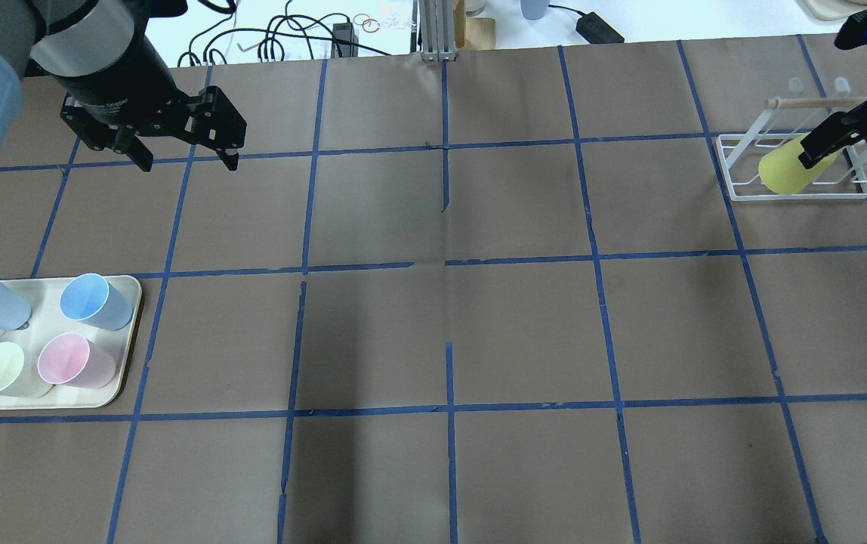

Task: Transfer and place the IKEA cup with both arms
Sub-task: 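Close the right gripper on the yellow cup's rim on the rack, then lift the yellow cup up off the wire rack with the right gripper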

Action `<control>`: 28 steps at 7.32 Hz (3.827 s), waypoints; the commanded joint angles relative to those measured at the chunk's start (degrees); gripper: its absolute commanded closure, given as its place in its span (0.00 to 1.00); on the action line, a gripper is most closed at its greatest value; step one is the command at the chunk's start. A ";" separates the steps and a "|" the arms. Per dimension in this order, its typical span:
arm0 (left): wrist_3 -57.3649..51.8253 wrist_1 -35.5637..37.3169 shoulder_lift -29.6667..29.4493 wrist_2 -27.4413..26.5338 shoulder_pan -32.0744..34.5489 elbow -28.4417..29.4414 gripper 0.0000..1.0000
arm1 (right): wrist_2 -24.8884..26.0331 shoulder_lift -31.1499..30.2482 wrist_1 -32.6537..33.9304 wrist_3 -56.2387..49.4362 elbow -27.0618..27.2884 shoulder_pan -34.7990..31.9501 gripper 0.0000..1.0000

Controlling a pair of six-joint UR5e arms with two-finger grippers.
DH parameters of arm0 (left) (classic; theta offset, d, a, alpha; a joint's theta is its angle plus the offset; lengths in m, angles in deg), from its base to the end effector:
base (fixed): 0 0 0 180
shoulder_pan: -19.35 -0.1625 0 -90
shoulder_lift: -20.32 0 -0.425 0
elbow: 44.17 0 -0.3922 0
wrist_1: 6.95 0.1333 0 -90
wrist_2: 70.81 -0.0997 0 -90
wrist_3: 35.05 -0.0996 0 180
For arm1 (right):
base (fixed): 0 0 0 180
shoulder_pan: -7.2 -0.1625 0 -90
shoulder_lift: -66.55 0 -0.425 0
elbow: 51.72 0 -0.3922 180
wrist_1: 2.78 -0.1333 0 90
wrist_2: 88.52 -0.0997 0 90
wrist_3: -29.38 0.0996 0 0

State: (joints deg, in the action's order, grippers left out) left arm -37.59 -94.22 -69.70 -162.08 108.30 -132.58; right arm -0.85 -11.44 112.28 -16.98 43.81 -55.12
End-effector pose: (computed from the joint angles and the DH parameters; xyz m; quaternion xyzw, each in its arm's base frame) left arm -0.1219 -0.5014 0.5064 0.0126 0.9992 -0.0371 0.0122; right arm -0.1451 -0.5723 0.3744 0.1632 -0.9842 0.0646 0.0233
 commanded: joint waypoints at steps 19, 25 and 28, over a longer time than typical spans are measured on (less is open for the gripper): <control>0.00 0.00 -0.07 0.04 0.00 -0.01 0.00 | -2.85 9.53 9.57 -1.64 -0.43 0.61 0.27; 0.00 0.00 -0.07 0.04 0.00 -0.01 0.00 | -2.68 6.55 8.52 -1.72 -0.69 0.53 0.89; 0.00 0.00 -0.07 0.04 0.00 -0.09 0.00 | 1.53 1.37 5.44 -3.64 -0.78 0.61 0.90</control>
State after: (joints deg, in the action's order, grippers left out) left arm -37.59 -94.22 -69.76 -162.04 108.29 -132.63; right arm -1.04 -8.10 118.42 -19.38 43.05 -54.57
